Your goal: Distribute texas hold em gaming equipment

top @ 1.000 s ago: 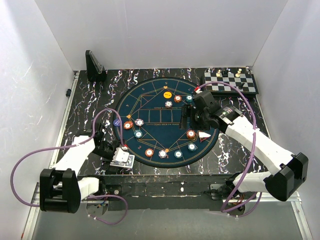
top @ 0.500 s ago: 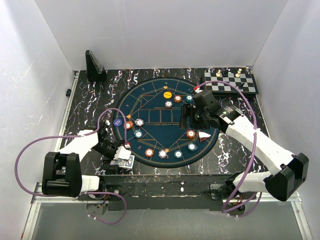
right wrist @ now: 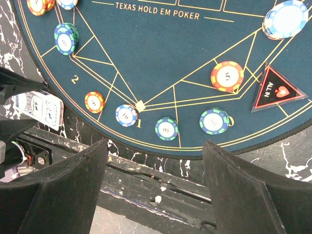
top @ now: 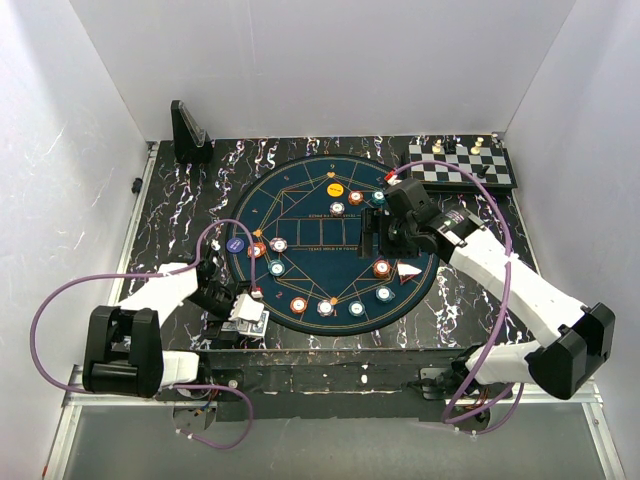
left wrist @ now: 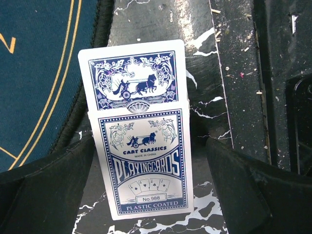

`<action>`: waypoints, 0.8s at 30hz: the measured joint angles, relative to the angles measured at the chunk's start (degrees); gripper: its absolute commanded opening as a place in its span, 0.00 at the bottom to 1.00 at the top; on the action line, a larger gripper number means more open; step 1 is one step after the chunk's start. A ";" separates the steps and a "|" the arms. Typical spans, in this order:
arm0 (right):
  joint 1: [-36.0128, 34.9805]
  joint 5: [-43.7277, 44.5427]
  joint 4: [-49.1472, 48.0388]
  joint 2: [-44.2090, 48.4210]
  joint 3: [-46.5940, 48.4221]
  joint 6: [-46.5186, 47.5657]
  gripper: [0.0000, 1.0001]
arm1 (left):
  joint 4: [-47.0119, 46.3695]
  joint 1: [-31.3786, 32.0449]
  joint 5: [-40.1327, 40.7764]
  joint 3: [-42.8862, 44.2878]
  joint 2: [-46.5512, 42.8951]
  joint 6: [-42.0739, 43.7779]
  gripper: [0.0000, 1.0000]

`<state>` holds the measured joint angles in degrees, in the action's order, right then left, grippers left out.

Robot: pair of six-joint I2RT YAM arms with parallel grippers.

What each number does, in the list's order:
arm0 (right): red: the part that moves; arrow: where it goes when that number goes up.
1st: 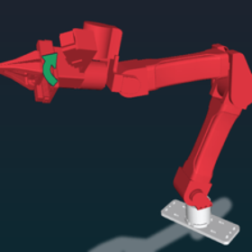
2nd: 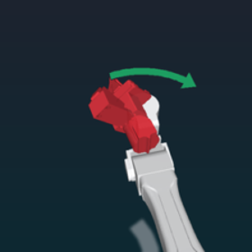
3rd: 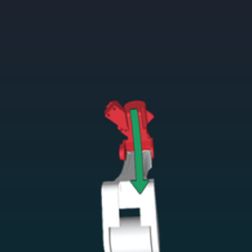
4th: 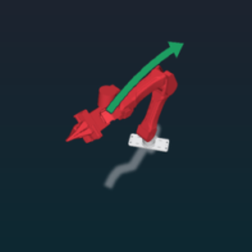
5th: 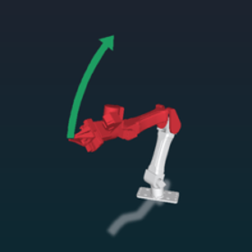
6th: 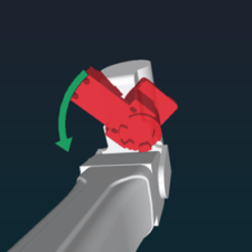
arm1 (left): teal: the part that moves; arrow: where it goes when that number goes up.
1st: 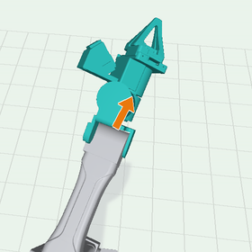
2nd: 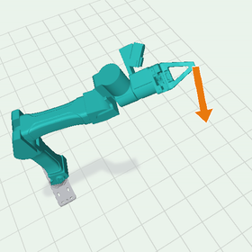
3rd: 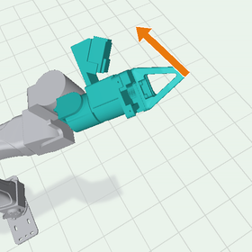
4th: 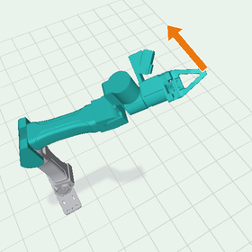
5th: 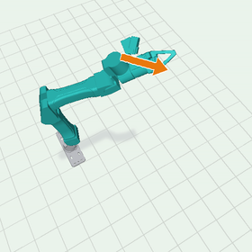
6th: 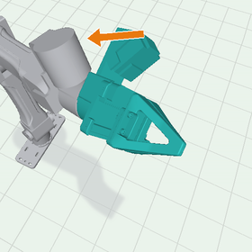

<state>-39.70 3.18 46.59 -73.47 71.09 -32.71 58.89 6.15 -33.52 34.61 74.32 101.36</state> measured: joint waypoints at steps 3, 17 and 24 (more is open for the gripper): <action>0.00 -0.31 0.00 -0.50 0.07 0.02 0.84 | -0.22 0.04 0.00 -0.13 -0.15 -0.22 0.91; 0.00 -1.68 -0.02 -1.31 0.07 -0.09 0.80 | 1.09 0.13 1.11 -0.15 -6.47 -6.08 0.22; 0.00 -6.21 -1.07 -1.31 0.04 -1.07 0.84 | 5.46 0.17 -1.73 4.63 -8.35 -12.87 0.15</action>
<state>-39.70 -3.03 45.52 -74.78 71.13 -33.78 64.36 6.33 -35.24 39.24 65.98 88.49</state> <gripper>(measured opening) 0.814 0.646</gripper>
